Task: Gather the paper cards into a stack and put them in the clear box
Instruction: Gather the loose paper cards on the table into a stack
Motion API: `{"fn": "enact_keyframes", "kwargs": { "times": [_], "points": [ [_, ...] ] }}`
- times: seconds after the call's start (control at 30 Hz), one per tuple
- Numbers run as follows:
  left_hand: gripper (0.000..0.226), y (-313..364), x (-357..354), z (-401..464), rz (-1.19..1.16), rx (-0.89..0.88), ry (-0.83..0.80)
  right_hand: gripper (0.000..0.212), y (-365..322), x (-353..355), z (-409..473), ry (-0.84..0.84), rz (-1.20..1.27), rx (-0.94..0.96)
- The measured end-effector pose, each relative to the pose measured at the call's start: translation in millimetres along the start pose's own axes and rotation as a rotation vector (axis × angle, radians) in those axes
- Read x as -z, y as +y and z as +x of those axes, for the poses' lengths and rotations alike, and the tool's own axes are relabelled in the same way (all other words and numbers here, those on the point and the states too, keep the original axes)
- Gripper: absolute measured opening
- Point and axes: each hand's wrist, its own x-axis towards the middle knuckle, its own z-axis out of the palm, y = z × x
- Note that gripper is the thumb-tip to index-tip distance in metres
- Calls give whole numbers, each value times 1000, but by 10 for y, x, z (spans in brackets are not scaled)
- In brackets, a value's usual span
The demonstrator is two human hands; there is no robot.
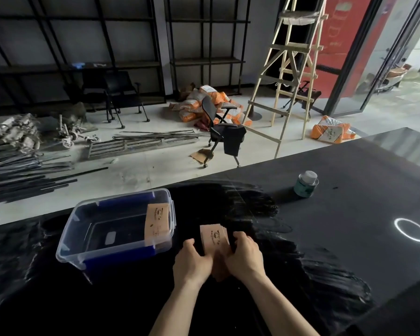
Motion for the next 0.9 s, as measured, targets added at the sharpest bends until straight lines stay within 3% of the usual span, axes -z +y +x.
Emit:
{"fn": "enact_keyframes", "kwargs": {
  "times": [0.13, 0.27, 0.33, 0.43, 0.53, 0.67, 0.9],
  "points": [
    [78, 11, -54, -42, -51, -1, -79, 50, -18, 27, 0, -111, 130, -85],
    [67, -93, -46, -130, -177, -38, -84, 21, 89, 26, -106, -123, 394, -44],
    [56, -189, 12, -199, -274, -70, -94, 31, 131, 29, -201, -170, 593, -2],
    [61, -376, 191, -328, -324, -199, -44, 48, 124, -8, -366, -216, 787, 99],
    [59, -601, 467, -434, -343, -364, 33, 44, -36, -133, -546, -259, 786, 267],
    [54, -906, 885, -529, -352, -410, 114, 49, -370, -422, -802, -301, 706, 431],
    [50, -1385, 1151, -579, -374, -388, 152, 47, -641, -784, -1053, -409, 720, 446]
  ]
}}
